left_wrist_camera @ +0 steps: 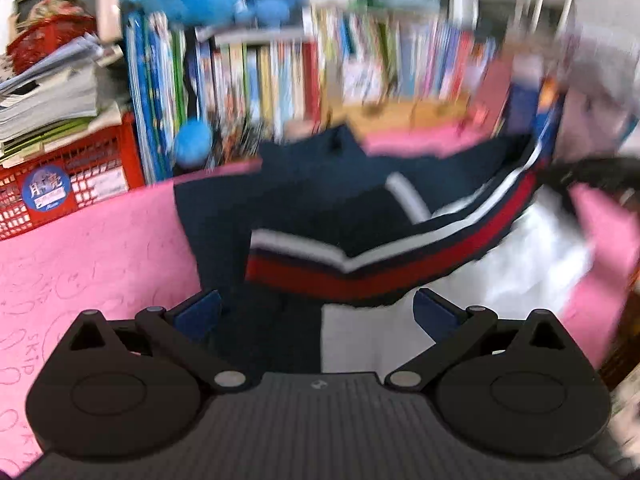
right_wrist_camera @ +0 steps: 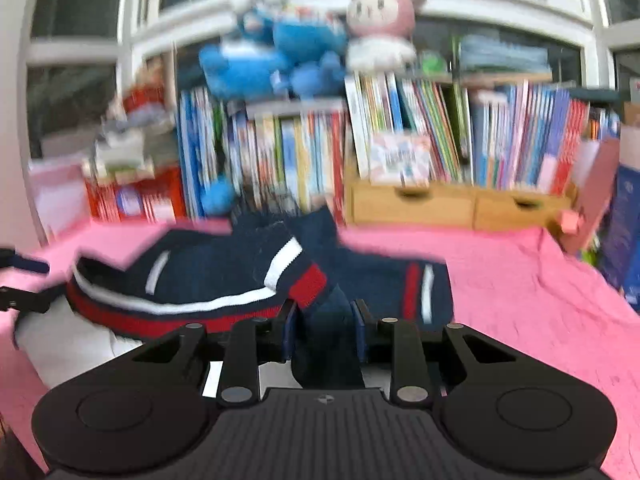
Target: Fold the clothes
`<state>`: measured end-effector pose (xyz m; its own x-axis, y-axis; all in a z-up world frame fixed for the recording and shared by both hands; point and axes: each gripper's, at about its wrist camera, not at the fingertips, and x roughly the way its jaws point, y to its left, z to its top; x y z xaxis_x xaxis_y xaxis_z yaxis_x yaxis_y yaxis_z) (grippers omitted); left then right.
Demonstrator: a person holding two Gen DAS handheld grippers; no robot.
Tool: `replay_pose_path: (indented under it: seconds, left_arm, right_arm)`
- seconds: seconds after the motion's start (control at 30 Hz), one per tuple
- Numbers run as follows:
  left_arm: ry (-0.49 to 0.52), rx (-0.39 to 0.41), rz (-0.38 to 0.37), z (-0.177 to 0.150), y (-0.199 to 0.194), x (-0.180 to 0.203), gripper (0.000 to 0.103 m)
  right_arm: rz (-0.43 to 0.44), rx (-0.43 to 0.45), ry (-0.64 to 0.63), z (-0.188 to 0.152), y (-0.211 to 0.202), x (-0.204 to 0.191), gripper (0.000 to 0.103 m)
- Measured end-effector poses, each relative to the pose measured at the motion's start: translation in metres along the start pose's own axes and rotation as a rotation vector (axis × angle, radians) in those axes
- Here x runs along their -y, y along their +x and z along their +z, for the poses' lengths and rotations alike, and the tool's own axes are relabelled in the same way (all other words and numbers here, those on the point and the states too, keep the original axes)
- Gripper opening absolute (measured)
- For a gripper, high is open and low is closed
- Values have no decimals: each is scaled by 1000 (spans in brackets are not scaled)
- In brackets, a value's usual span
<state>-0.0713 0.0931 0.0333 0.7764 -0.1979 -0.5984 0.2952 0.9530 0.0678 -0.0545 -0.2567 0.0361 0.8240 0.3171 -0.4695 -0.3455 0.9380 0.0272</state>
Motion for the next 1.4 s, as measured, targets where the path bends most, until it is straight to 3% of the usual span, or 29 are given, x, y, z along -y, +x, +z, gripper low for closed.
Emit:
replay_pose_path:
  seconds: [0.07,0.1,0.13,0.2,0.33,0.4,0.47,0.5,0.53,0.57,0.67,0.77,0.87,0.97,1.0,1.03,1.07,1.13,1.17,1.2,1.3,1.4]
  left_arm:
    - [13,-38,57,-5,17,3,103]
    - [-3,-44,63,-6,22,1,103]
    - [-35,-45,53,-8,22,-4,103]
    - [-100,-46,15,-9,24,-13,103]
    - [-169,-68,-3,-12,35,-20,101]
    - [-214,-93,-16,-16,39,-21,88]
    - [-258,-95,-19,-15,27,-23,57]
    - [-284,-82,-25,-13,16,-24,36]
    - [-305,-53,-30,-10,2,-26,26]
    - [-321,-12,-44,-5,-14,-30,25]
    - [-356,89,-99,17,-43,-44,24]
    - [-307,163,-60,54,-41,-51,24]
    - [-253,242,-17,98,-17,-61,30]
    - [-187,264,145,131,35,-67,65]
    - [-176,236,233,136,59,-70,80]
    - [-173,185,304,140,83,-75,79]
    - [-176,118,346,141,106,-82,78]
    - [-213,27,374,134,127,-95,72]
    - [-230,33,375,125,125,-99,72]
    - [-240,65,370,115,117,-100,74]
    - [-253,138,348,92,83,-88,77]
    - [-219,206,235,75,49,-58,86]
  right_arm:
    - [-10,-41,-25,-9,6,0,46]
    - [0,-39,-35,-11,6,0,58]
    - [13,-31,-44,-11,5,0,81]
    - [42,-4,-65,-11,1,-1,100]
    - [63,0,-165,-1,17,-14,103]
    - [60,-30,-195,2,39,-22,102]
    - [80,-113,-164,-1,61,-28,52]
    - [91,-159,-127,-3,69,-32,12]
    - [87,-160,-108,-6,67,-37,12]
    - [71,-127,-111,-9,58,-43,12]
    - [66,-7,-65,-4,23,-42,12]
    - [65,130,25,24,-7,-23,12]
    - [49,226,52,64,-8,-3,12]
    - [-12,273,46,98,27,14,19]
    - [-49,275,49,103,48,20,35]
    - [-85,252,51,105,72,27,60]
    - [-120,196,52,105,100,34,68]
    - [-187,9,78,98,147,46,70]
    - [-213,-61,98,93,159,50,69]
    - [-212,-72,113,85,158,51,70]
    - [-143,40,77,63,123,46,86]
    - [-131,103,32,46,85,30,81]
